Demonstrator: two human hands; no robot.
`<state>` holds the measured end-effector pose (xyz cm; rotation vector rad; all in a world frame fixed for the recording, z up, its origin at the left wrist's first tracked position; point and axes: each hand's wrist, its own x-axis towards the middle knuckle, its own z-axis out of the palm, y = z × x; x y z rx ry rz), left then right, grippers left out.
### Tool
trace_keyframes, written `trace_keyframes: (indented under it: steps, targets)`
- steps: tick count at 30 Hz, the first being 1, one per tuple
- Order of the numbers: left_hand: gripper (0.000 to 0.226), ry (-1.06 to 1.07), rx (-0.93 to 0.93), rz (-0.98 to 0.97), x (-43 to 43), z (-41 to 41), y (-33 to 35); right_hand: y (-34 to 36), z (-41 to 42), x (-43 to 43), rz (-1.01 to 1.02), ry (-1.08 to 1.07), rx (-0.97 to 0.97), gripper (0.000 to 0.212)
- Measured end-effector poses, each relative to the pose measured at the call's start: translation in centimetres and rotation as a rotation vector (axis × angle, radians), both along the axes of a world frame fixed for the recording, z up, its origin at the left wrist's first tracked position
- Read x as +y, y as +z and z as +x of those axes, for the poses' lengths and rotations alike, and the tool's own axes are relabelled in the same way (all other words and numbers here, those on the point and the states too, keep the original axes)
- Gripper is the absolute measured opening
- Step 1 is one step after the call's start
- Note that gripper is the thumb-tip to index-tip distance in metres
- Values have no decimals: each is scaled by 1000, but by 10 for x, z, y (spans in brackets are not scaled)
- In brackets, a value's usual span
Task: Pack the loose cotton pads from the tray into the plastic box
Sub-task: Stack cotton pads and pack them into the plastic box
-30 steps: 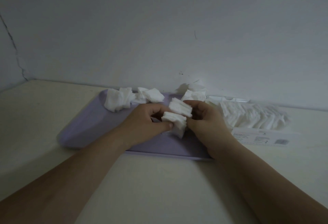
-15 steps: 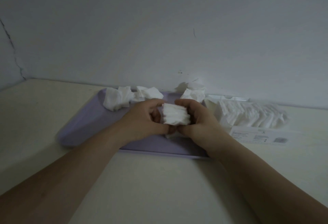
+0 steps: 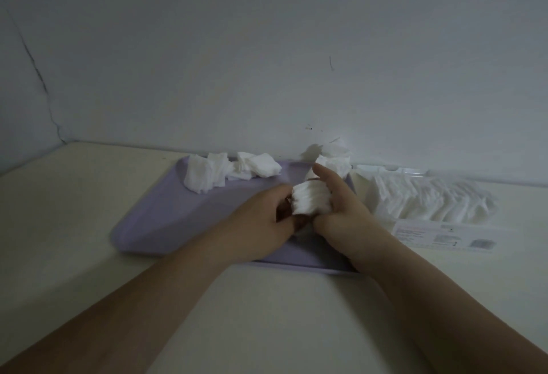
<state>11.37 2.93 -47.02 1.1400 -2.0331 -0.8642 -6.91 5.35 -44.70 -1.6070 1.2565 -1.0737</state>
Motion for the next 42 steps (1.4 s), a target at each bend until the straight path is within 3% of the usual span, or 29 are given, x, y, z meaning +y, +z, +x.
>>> trace_keyframes:
  steps: [3, 5, 6, 9, 11, 14, 17, 20, 23, 24, 26, 28, 31, 34, 36, 42]
  targets:
    - [26, 35, 121, 56, -1, -1, 7, 3, 0, 0, -47, -111, 23, 85]
    - [37, 158, 116, 12, 2, -1, 11, 5, 0, -1, -81, -175, 24, 72]
    - [43, 252, 32, -80, 0, 2, 11, 6, 0, -1, -110, -216, 24, 68]
    - [48, 439, -524, -392, -7, 8, 18, 4, -3, -3, -144, -279, 58, 62]
    - [49, 417, -786, -333, -15, 7, 30, 3, -3, -2, -126, -278, 81, 61]
    - [63, 340, -994, -245, -39, 11, 42, 4, -4, -2, -114, -275, 67, 59]
    - [63, 283, -1078, -254, -47, 16, 43, 5, -4, -3, -104, -273, 58, 61]
    - [53, 271, -918, -445, -34, 20, 42, 5, -4, -3, -95, -286, 41, 61]
    - [16, 298, -425, -695, -19, 21, 39, 5, -3, -3, -81, -276, 24, 61]
    - [9, 362, -240, -642, -13, 21, 37, 4, -2, -2, -77, -274, 22, 61]
    - [7, 492, 65, -340, -2, 19, 35, 5, -2, -1, -68, -269, 19, 62]
    - [12, 498, 258, -78, 6, 19, 29, 5, -2, -1, -64, -270, 23, 62]
    - [19, 484, 376, 61, 10, 21, 26, 4, -2, -3, -65, -286, 28, 61]
    - [5, 506, 436, 84, 11, 18, 30, 2, -1, -5, -73, -302, 27, 60]
    - [13, 534, 439, 70, 8, 20, 28, 2, -2, -5, -76, -303, 27, 60]
    - [15, 612, 290, -258, 3, 25, 28, 1, -2, -6, -98, -304, 3, 57]
